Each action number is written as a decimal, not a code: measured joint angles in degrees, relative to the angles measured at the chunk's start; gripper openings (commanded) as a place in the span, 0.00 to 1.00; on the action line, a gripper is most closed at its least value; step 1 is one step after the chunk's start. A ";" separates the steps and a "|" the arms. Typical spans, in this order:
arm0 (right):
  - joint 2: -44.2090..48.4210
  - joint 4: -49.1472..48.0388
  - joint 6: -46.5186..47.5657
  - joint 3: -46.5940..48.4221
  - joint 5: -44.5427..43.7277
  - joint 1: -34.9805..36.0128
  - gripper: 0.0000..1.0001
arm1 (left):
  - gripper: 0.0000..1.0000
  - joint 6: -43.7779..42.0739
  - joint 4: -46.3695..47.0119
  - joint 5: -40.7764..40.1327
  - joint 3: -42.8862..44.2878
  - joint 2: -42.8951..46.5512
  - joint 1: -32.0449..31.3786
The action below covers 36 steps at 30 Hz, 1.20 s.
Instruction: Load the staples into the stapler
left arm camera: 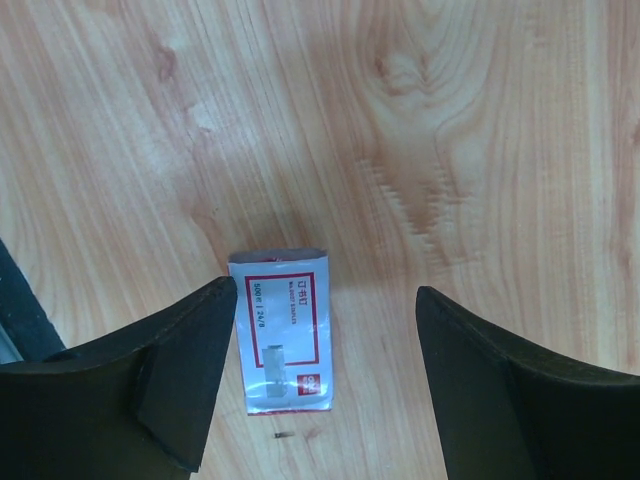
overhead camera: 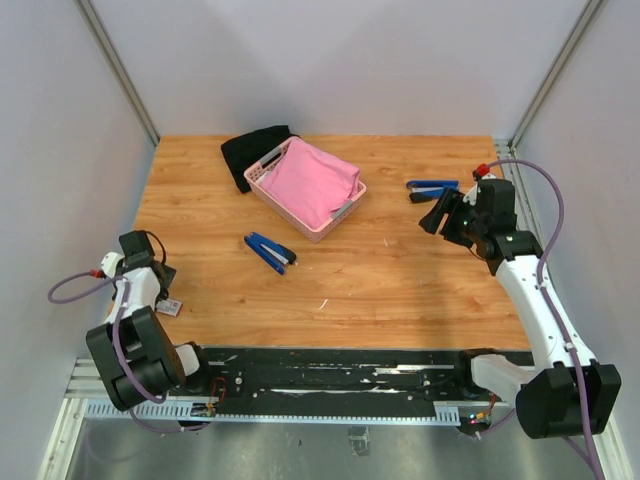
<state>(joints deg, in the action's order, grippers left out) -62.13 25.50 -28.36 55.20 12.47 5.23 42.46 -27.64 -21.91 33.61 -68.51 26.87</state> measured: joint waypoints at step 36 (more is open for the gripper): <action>-2.34 -0.02 -0.13 -0.20 0.98 0.00 0.52 | 0.16 -3.56 -1.51 4.26 -0.37 4.72 1.99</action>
<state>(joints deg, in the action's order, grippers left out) -64.47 25.47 -28.49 55.00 13.45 5.23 38.89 -29.15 -17.65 33.23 -63.79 28.86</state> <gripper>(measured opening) 0.519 0.178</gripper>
